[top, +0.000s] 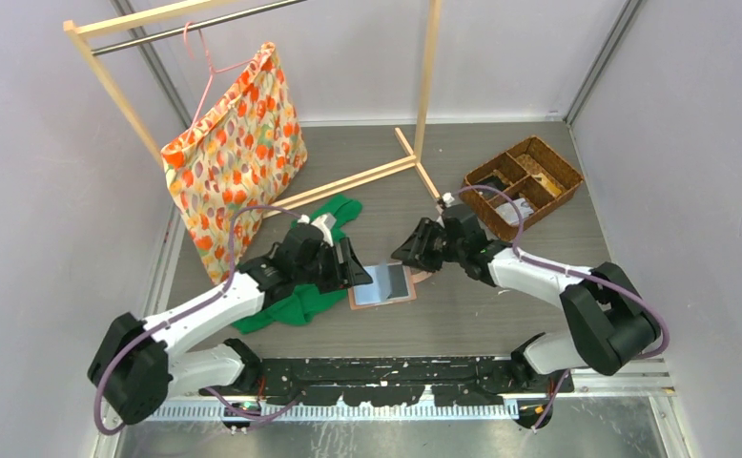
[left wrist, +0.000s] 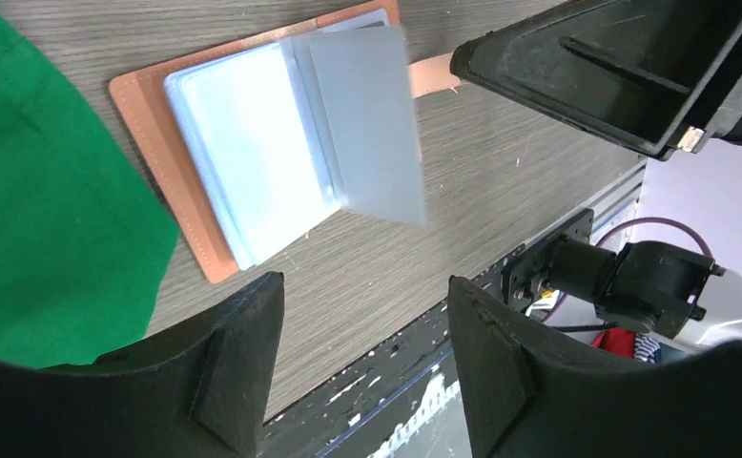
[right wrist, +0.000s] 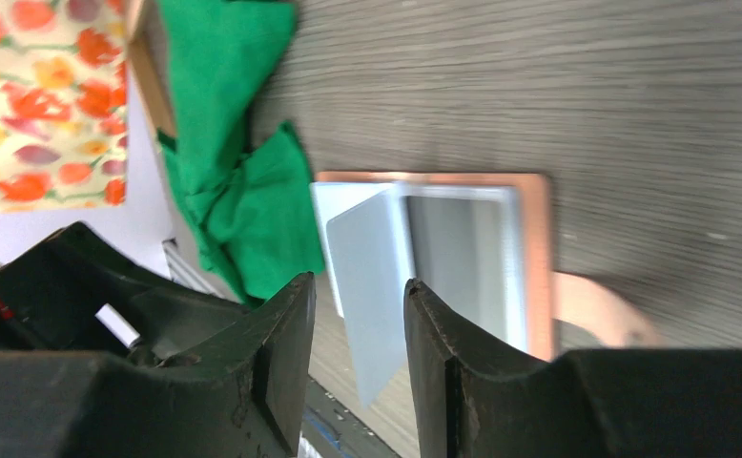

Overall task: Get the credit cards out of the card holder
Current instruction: Remove the credit card from the card holder.

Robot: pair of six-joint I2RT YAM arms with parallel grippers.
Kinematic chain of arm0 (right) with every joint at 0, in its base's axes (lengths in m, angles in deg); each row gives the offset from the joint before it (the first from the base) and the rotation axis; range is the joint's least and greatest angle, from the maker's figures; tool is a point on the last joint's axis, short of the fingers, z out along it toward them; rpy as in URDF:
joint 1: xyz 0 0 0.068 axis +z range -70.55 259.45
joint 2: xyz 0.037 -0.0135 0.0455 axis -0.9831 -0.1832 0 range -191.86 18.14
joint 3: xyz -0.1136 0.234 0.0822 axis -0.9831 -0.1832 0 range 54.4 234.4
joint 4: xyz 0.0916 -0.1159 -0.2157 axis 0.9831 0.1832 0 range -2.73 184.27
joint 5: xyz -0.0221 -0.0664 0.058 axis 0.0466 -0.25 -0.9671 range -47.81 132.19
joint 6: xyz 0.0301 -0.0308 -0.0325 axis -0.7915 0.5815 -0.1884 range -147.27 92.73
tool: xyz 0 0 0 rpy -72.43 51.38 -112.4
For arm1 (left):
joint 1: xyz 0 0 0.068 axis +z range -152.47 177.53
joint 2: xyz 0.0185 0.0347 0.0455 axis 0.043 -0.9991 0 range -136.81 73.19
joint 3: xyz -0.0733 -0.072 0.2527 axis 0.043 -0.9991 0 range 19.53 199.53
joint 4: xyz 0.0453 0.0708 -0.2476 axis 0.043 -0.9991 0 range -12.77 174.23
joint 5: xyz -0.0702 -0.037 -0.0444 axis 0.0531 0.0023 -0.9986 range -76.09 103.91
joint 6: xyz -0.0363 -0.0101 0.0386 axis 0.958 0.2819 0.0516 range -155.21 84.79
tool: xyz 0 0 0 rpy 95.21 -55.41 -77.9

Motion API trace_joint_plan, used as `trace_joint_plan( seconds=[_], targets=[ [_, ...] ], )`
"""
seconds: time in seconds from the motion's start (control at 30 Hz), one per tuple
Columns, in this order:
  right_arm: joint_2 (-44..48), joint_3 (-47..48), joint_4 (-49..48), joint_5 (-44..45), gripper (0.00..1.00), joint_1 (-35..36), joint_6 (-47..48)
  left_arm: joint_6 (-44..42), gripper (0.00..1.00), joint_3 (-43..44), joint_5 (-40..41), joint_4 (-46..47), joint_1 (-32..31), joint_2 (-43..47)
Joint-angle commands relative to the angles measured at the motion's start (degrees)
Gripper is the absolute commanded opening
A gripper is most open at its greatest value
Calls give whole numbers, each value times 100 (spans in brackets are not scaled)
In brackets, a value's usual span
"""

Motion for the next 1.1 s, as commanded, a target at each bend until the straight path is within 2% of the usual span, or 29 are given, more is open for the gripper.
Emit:
trace_joint_plan(
  seconds=[0.0, 0.03, 0.13, 0.33, 0.73, 0.87, 1.07],
  targets=[
    [21, -387, 113, -30, 44, -274, 149, 252, 64, 384, -332, 818, -107, -465],
    [4, -429, 68, -67, 43, -281, 132, 318, 64, 372, -406, 1182, -141, -535],
    [-17, -528, -186, -207, 41, -279, 28, 419, 64, 398, -472, 1494, -163, -685],
    [-132, -578, -493, -447, 40, -175, -56, 409, 64, 349, -482, 1499, -163, -686],
    [-610, -633, -604, -184, 44, -82, 50, 435, 64, 128, -241, 1122, -125, -701],
    [-781, -616, -666, -171, 44, 176, 41, 466, 64, 25, -265, 1165, -119, -695],
    [-439, -633, -664, 204, 44, 399, -76, 431, 64, -42, -309, 1140, -119, -716]
  ],
)
